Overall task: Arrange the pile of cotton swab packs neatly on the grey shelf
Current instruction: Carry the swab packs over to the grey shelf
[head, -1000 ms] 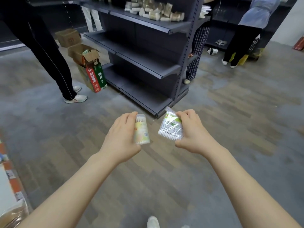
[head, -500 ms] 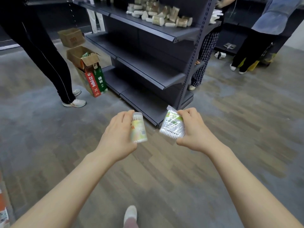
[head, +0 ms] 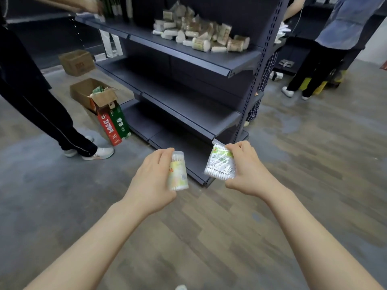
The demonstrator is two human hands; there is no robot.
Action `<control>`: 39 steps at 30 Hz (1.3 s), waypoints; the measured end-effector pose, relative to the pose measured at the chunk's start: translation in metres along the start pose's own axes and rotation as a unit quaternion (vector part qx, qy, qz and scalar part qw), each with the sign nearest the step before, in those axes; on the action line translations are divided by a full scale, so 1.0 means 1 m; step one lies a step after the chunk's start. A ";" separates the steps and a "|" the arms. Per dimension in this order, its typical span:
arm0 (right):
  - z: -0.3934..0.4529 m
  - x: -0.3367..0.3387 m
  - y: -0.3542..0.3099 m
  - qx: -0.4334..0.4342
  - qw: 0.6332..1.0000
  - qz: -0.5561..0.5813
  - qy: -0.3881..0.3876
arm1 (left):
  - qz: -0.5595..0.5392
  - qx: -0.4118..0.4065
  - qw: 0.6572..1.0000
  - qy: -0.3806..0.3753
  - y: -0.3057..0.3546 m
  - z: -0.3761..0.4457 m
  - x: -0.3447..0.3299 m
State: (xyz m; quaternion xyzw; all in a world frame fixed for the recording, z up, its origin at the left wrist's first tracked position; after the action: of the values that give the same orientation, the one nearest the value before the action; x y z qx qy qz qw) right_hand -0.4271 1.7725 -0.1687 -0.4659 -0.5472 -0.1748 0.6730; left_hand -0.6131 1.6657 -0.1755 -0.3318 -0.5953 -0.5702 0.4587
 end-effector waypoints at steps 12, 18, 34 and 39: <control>0.124 0.005 -0.005 -0.012 1.000 0.012 0.012 | 0.010 -0.022 1.000 0.001 -0.058 0.110 0.020; 0.184 0.010 0.006 -0.011 1.000 0.019 0.017 | 0.014 -0.029 0.999 0.004 -0.076 0.171 0.020; 0.337 0.052 0.049 -0.030 0.998 0.022 0.046 | -0.002 -0.046 0.999 0.026 -0.097 0.346 0.026; 0.363 0.061 0.059 -0.045 0.996 0.035 0.064 | -0.015 -0.059 0.998 0.020 -0.096 0.388 0.027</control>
State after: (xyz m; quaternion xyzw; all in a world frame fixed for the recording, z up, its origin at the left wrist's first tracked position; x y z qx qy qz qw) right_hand -0.5710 2.1163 -0.1510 -0.5022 -0.4784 -0.2049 0.6906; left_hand -0.7764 2.0313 -0.1587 -0.3379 -0.5564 -0.6172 0.4419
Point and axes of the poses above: each hand's wrist, its own z-axis towards the middle knuckle, its own x-axis out of the back of the hand, y = z × x, the point moved 2 cm from there along z, towards the middle knuckle, and after that the axes turned 3 degrees about -x, right-handed, at the moved point
